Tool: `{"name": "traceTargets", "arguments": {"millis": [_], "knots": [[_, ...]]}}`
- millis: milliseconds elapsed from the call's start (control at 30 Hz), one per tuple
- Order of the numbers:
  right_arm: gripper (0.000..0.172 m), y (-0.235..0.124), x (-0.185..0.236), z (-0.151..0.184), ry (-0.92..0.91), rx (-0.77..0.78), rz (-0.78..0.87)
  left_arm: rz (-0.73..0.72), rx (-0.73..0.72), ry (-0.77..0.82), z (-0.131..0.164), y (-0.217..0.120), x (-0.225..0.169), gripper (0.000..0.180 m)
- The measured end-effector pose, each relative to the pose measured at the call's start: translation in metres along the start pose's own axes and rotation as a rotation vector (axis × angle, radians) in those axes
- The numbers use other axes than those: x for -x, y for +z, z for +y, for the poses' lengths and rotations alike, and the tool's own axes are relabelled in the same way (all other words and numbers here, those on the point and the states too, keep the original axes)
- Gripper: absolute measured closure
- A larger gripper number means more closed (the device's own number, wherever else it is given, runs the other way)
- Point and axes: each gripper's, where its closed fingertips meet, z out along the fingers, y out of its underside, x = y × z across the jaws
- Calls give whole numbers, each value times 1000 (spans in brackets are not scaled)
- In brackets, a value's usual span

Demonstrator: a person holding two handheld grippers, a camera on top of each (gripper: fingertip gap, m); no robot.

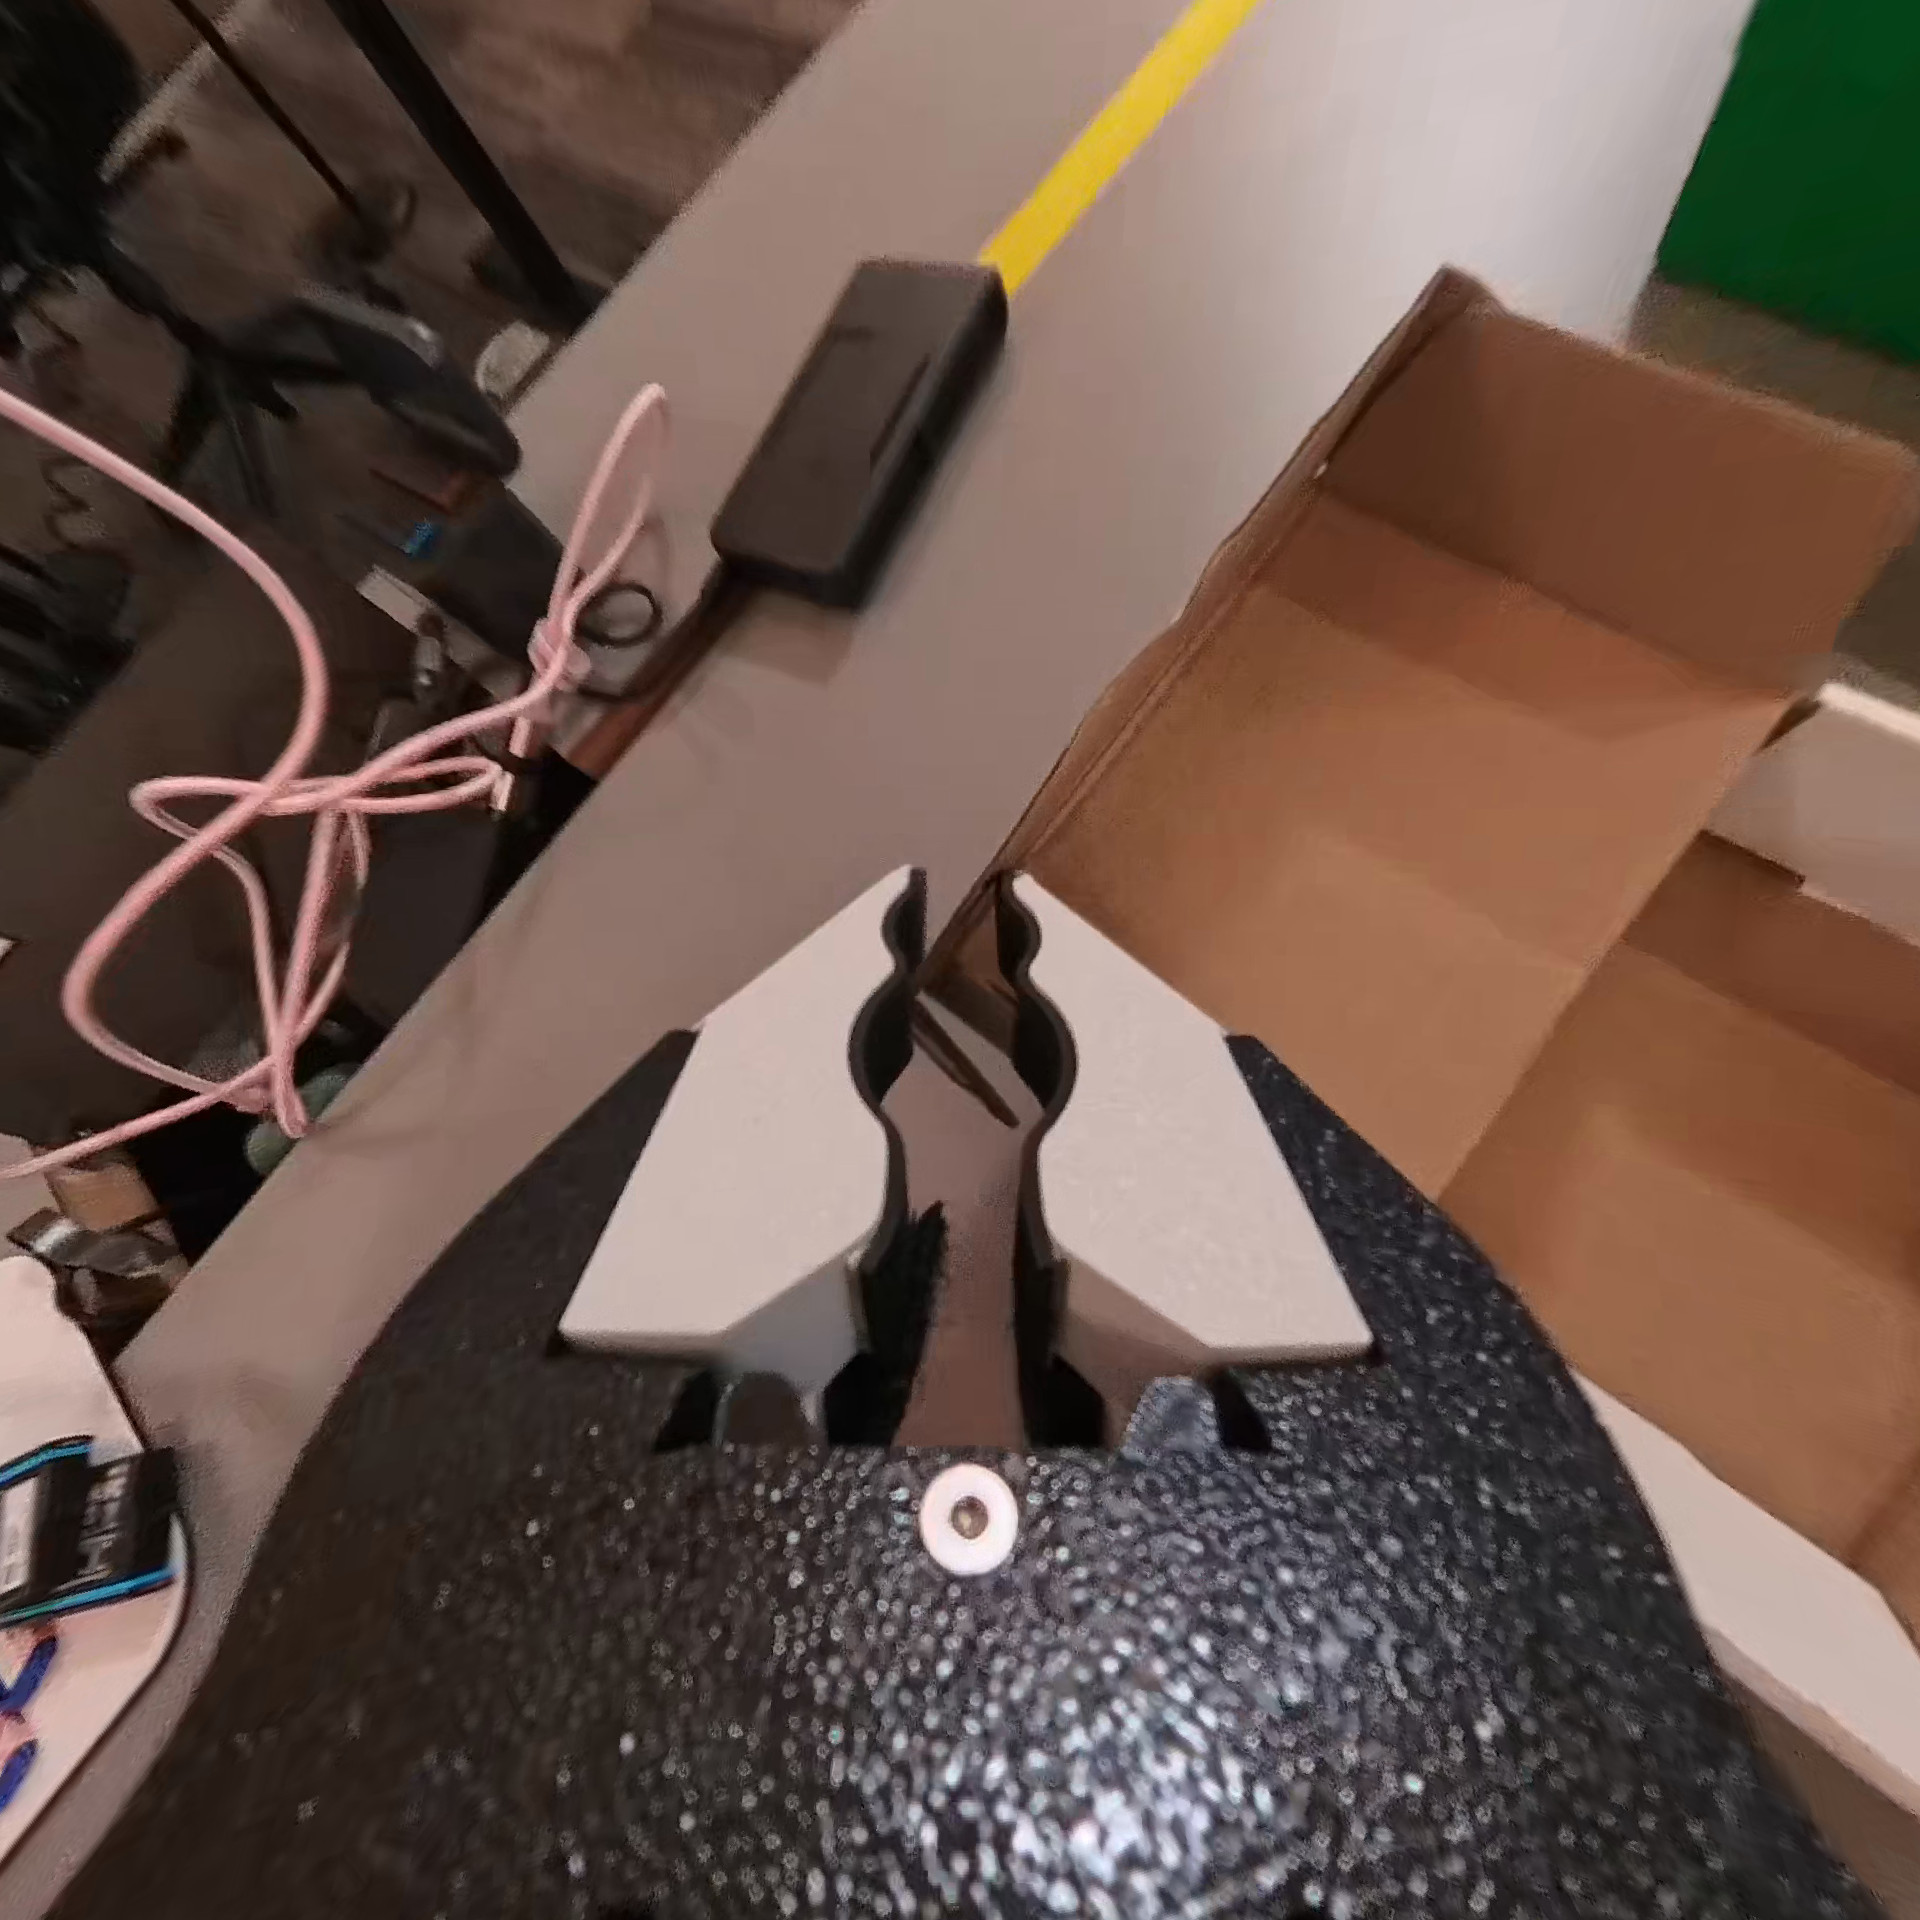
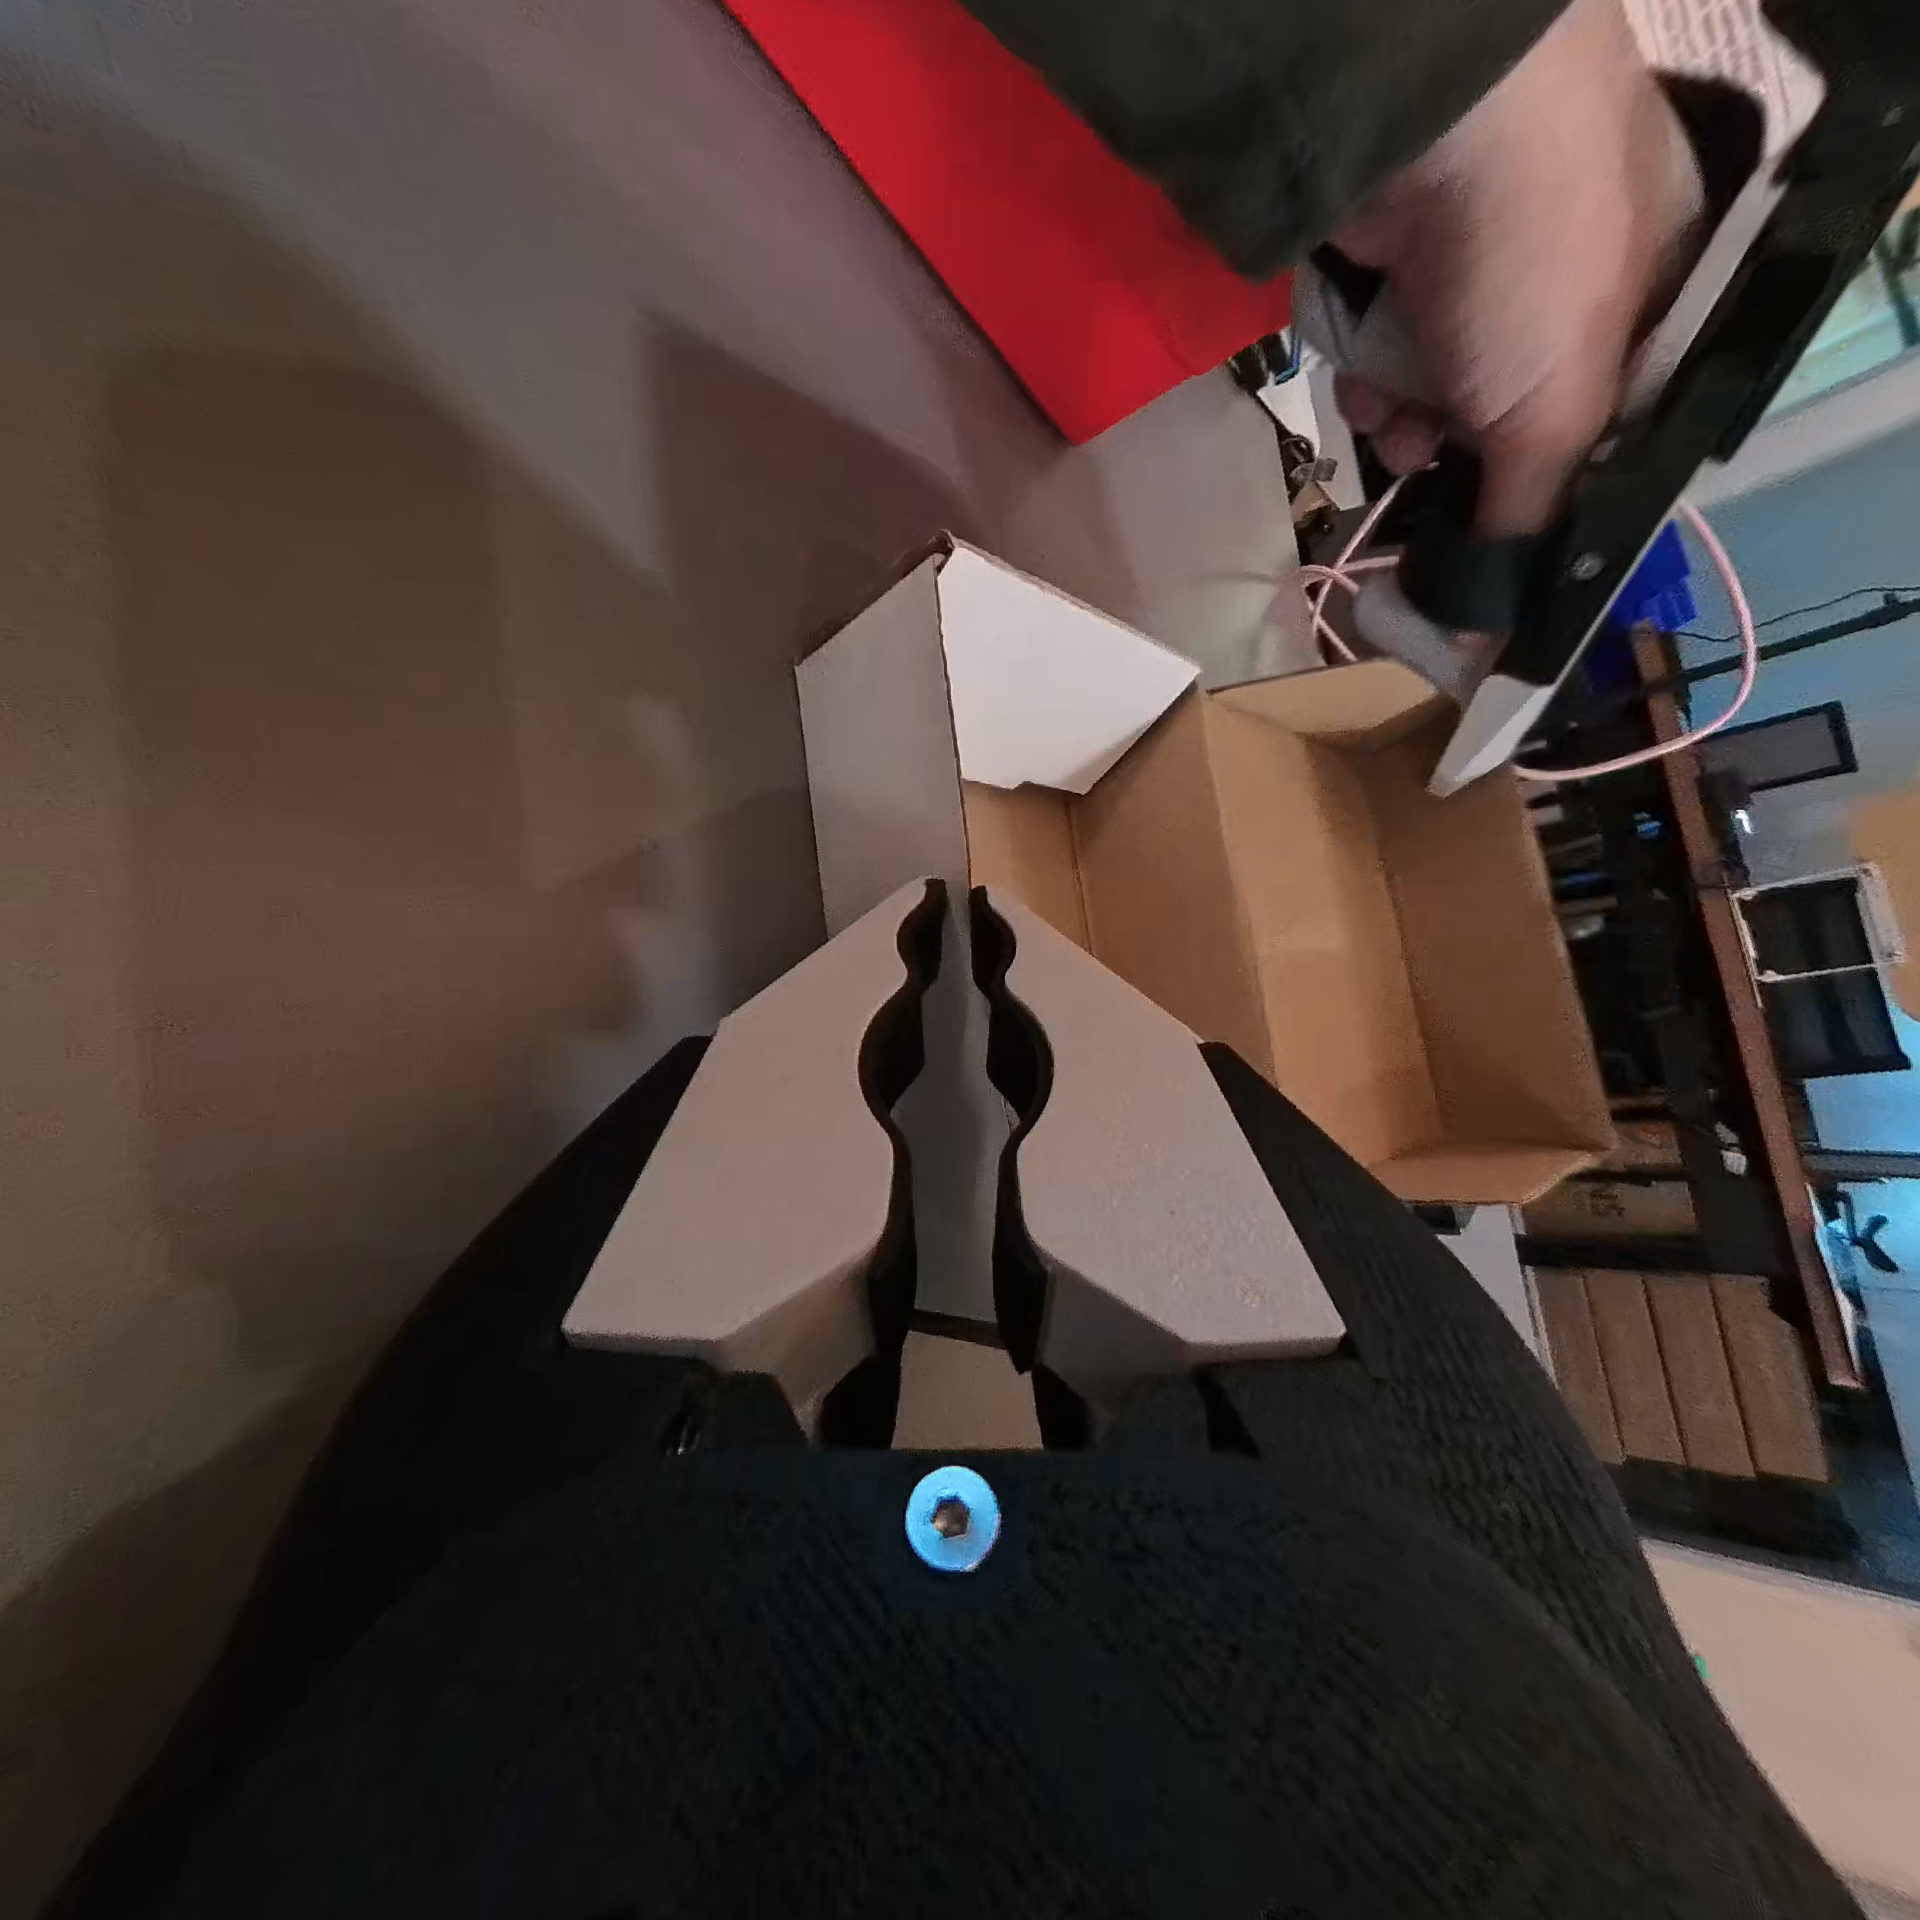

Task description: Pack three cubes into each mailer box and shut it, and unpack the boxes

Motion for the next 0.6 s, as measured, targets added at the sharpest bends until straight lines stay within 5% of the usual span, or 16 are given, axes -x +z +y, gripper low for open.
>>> {"name": "traceTargets", "arguments": {"millis": [133, 300, 433, 600], "knots": [[168, 1, -1, 0, 13, 12, 3, -90, -10, -39, -1, 5, 10, 156], [168, 2, -3, -1, 63, 10, 6, -192, -65, -24, -19, -42, 24, 53], [151, 1, -11, 0, 57, 10, 59, -189, -94, 36, -15, -115, 28, 54], [155, -17, -36, -22, -14, -101, 235, -267, 53, 44, 64, -200, 56, 110]]}}
